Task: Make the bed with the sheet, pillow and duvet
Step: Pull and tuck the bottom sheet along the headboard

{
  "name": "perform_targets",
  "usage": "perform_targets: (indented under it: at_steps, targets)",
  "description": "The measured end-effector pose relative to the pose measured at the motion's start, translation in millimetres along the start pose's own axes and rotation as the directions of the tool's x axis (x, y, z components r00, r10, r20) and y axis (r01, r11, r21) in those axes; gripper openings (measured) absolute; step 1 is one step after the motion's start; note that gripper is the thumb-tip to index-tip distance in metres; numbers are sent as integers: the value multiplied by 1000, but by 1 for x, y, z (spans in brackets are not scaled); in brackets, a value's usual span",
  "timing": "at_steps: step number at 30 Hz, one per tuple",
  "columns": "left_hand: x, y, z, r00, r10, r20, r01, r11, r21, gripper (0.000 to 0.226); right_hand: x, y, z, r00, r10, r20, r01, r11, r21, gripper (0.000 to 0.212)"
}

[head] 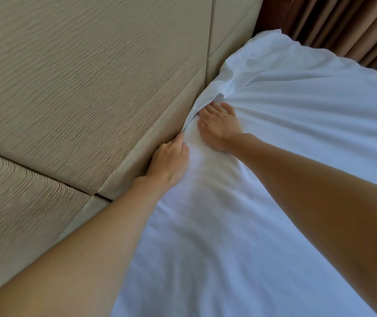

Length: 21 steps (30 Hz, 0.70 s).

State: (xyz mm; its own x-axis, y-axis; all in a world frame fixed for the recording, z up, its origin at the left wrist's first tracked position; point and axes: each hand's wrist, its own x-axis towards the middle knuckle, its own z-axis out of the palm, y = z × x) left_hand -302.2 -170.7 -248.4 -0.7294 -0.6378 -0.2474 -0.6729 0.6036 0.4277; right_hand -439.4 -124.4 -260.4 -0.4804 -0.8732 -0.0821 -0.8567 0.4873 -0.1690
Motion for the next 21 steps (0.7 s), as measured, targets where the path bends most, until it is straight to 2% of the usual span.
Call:
perform_targets:
  at_steps: [2, 5, 8, 10, 12, 13, 15, 17, 18, 19, 21]
  targets:
    - [4, 1, -4, 999, -14, 51, 12, 1000, 28, 39, 6, -1, -4, 1000, 15, 15, -15, 1000, 3, 41]
    - [11, 2, -9, 987, -40, 154, 47, 998, -40, 35, 15, -3, -8, 998, 35, 56, -33, 999, -28, 40]
    - [13, 1, -10, 987, -30, 159, 46, 994, -96, 37, 20, -4, -8, 995, 45, 86, -39, 997, -67, 41]
    - [7, 1, -7, 987, -42, 156, 54, 996, -71, 46, 13, -1, -6, 999, 25, 20, -26, 1000, 5, 38]
    - [-6, 2, -3, 996, -19, 84, 23, 999, -44, 70, 3, 1, -1, 985, 30, -169, 0, 985, 173, 32]
    - [-10, 2, 1, 1000, 6, 30, -5, 998, -55, 69, -4, -1, 1, 959, 91, -270, -8, 955, 296, 33]
    - [-12, 1, 9, 999, -8, -31, 5, 995, -97, 54, -14, -4, 2, 892, 261, -369, -42, 860, 508, 49]
    - [-8, 3, 12, 990, 55, -130, -66, 995, -77, 57, -17, -4, 0, 862, 305, -405, -29, 827, 561, 68]
    - [-3, 2, 12, 985, 114, -129, -121, 992, -46, 55, -16, -2, 0, 868, 288, -405, -14, 829, 560, 73]
    - [5, 2, 12, 980, 171, -98, -173, 985, -16, 52, -15, -1, -1, 881, 270, -389, -13, 834, 551, 75]
    - [21, 6, 7, 987, 159, -12, -160, 985, -58, 53, -10, 3, -3, 914, 226, -338, -33, 870, 492, 67]
